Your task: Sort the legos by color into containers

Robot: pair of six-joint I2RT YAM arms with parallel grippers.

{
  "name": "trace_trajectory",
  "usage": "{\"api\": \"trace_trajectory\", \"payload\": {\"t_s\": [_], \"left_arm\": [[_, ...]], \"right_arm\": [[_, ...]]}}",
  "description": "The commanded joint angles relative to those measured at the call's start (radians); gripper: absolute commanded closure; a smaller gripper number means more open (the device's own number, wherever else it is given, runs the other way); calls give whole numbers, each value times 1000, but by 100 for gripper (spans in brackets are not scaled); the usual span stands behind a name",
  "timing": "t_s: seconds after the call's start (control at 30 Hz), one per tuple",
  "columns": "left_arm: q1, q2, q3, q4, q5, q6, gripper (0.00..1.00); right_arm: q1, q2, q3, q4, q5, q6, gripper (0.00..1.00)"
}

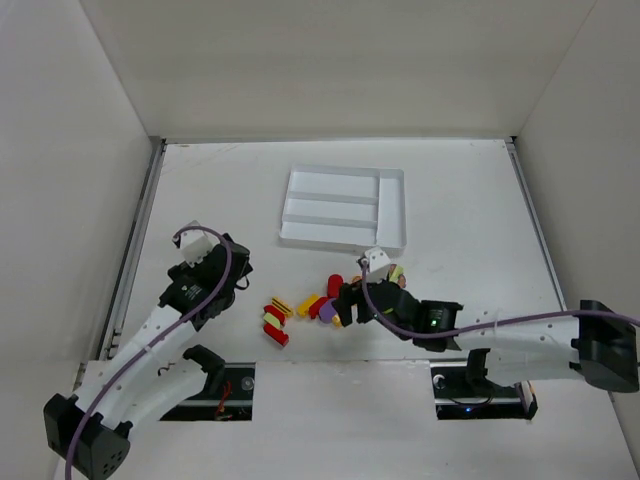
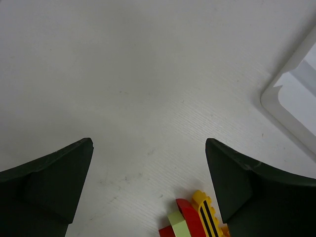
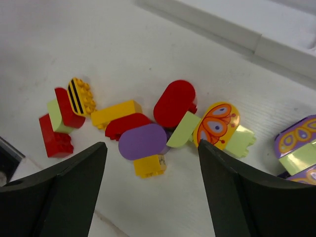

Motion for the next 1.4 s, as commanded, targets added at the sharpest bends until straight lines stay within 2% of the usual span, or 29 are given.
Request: {"api": "trace_trajectory", "payload": {"t_s": [0.0,0.07,0.13,0.23,0.33,0.37,0.43,0.47,0.6,0.67,0.73,1.03,1.13,1.23,1.37], "left_arm": [[-2,14,-17,73,13,26,0],[7,11,-21,91,15,40,0],[18,-6,-32,102,8,42,0],[52,-33,-40,111,17,42,0],[75,-58,-40,97,25,42,0],[84,-71,-43,90,33,39,0],[99,-93,-54,74,48,29,0],[108,-101,-60,65,57,26,0],[102,-145,-80,25,56,-9,0],[99,-174,-97,13,51,-32,0],[95,-197,-126,24,51,-41,0],[90,-202,-204,145,119,-58,1],[101,-199,-218,174,156,-55,13],[110,-191,-229,176,172,-63,21],[110,-184,-247,182,212,-70,43]], "right_arm": [[53,56,51,75,-7,-3,18],[79,88,65,89,-10,0,19],[105,121,74,108,-15,-6,26],[116,176,83,136,-39,-7,57],[119,242,98,158,-70,3,79],[126,262,106,158,-81,3,81],[143,301,123,165,-96,3,79],[154,321,130,171,-104,3,76],[188,381,126,248,-124,6,44],[193,404,123,280,-156,12,34],[194,426,129,306,-189,22,29],[199,605,239,363,-250,-61,22],[199,641,270,351,-242,-76,22],[199,674,282,368,-242,-81,26],[199,723,307,371,-240,-84,29]]}}
